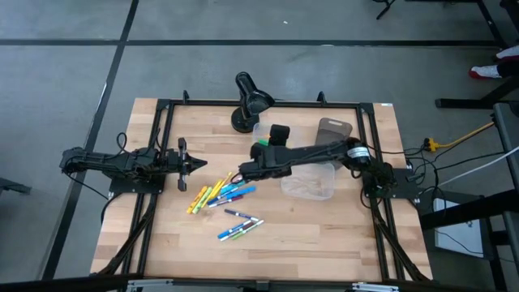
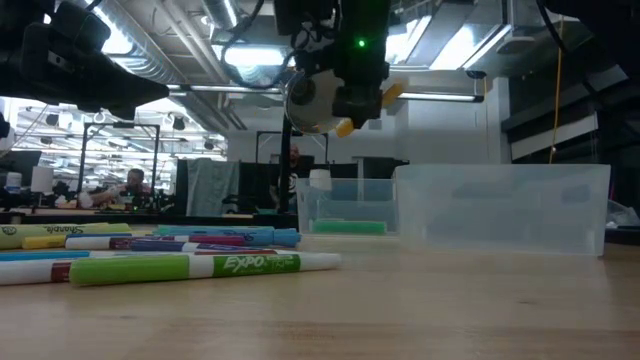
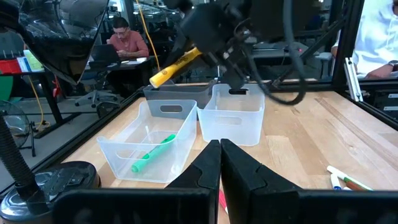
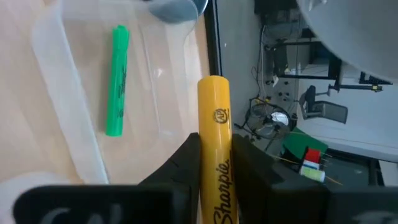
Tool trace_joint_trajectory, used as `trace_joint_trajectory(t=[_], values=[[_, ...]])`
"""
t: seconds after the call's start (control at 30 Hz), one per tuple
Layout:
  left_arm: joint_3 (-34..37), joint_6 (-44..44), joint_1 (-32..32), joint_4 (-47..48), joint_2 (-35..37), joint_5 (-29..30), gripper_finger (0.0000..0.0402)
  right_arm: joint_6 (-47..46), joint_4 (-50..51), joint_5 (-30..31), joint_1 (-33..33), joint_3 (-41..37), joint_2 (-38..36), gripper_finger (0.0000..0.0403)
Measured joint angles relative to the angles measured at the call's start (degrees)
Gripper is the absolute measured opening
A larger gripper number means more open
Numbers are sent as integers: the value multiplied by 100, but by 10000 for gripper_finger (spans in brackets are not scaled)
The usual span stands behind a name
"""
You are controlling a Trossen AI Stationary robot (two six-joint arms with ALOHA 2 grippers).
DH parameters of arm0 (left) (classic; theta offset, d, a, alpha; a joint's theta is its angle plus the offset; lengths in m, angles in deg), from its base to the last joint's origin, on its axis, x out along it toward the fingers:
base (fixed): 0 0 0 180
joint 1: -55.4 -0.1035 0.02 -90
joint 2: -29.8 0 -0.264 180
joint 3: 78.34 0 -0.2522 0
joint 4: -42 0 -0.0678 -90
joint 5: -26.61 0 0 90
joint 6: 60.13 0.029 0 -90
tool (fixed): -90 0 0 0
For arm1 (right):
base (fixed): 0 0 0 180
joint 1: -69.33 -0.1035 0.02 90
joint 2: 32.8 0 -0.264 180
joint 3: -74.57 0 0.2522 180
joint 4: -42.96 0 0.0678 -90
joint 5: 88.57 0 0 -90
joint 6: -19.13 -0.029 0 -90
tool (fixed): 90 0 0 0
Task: Pick & Place Markers
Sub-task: Put the bottom yellow highlighter pen into the top transparent bin
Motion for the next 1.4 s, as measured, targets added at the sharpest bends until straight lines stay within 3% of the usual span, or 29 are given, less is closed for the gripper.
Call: trace_joint_trajectory(t=[0.3, 0.7, 0.97, 1.4], values=[[-1, 0, 2, 0, 0, 0, 8, -375, -439, -115, 106, -1322, -1005, 70], [1, -1, 0, 0, 0, -1, 6, 172, -3283, -604, 235, -3790, -2803, 70], [-1, 0, 0, -1, 0, 0, 7, 586, -4574, -1223, 558, -4924, -3331, 70], [0, 0, 0, -1, 0, 0, 8, 1599, -6681, -2441, 1394, -5883, -3830, 70]])
